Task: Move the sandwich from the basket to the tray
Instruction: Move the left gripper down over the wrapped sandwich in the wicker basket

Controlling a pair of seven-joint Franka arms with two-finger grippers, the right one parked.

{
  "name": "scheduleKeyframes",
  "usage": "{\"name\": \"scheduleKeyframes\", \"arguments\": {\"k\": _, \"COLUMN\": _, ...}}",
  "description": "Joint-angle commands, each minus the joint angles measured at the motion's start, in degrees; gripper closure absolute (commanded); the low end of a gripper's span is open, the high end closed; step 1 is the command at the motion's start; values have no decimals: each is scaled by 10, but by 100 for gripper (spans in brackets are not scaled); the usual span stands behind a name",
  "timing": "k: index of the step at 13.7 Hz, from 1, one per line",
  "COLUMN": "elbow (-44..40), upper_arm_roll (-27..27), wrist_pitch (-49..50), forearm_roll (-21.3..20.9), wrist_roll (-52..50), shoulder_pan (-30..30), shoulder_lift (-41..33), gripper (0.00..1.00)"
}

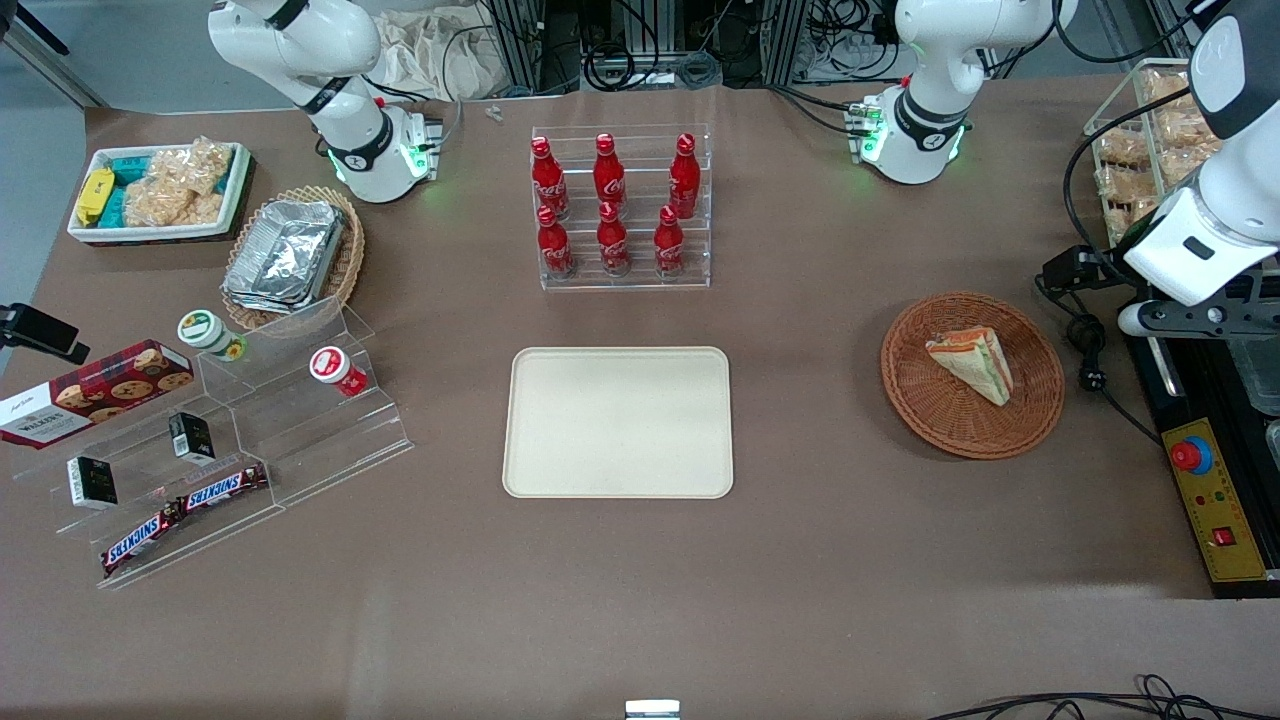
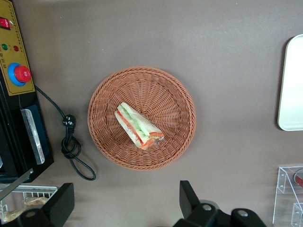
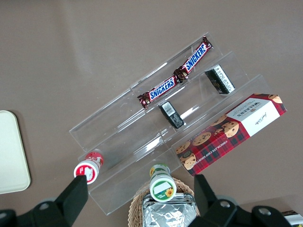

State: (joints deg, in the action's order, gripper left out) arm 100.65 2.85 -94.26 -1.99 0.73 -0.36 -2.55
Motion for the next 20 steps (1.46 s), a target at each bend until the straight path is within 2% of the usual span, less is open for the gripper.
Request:
{"name": "scheduleKeyframes", "arguments": {"k": 1, "elbow": -9, "upper_arm_roll": 4, "wrist_pitch": 25, "forearm_roll": 1, "wrist_roll": -9, "shoulder_pan": 4, "shoulder_lift": -2, "gripper": 0}}
{"name": "scheduleKeyframes", "arguments": {"k": 5, "elbow": -20, "upper_arm_roll": 3, "wrist_pitch": 35, "forearm_roll": 1, "wrist_roll": -13, "shoulder_pan": 6, "shoulder_lift": 5, "gripper": 0}}
{"name": "scheduleKeyframes", "arguments": {"k": 6, "elbow": -12, "upper_arm_roll": 3, "wrist_pitch": 41, "forearm_roll": 1, "wrist_roll": -46, "shoulder_pan": 6, "shoulder_lift": 4, "gripper": 0}}
{"name": "scheduleKeyframes", "arguments": {"k": 8, "elbow": 14, "upper_arm_roll": 1, "wrist_pitch": 34, "forearm_roll": 1, "wrist_roll": -185, "shoulder_pan": 7, "shoulder_lift": 4, "gripper": 0}}
{"name": "scheduleKeyframes", "arguments": {"k": 11, "elbow": 52, "upper_arm_roll": 1, "wrist_pitch": -10, "forearm_roll": -2, "wrist_roll": -308, "shoulder_pan": 8, "shoulder_lift": 2, "gripper": 0}}
{"name": "scheduleKeyframes", "arguments": {"k": 13, "elbow": 107, "upper_arm_roll": 1, "wrist_pitch": -72, "forearm_roll": -1, "wrist_roll": -407, "shoulder_pan": 8, "shoulder_lift": -3, "gripper": 0}}
{"name": "scheduleKeyframes", "arguments": {"k": 17, "elbow": 204, "upper_arm_roll": -5, "wrist_pitch": -196, "forearm_roll": -4, "wrist_roll": -542, "shoulder_pan": 10, "shoulder_lift": -5, "gripper": 0}}
{"name": "scheduleKeyframes", "arguments": {"k": 20, "elbow": 265, "upper_arm_roll": -18, "wrist_pitch": -276, "forearm_roll": -5, "wrist_roll": -579, "shoulder_pan": 10, "shoulder_lift": 7, "gripper": 0}}
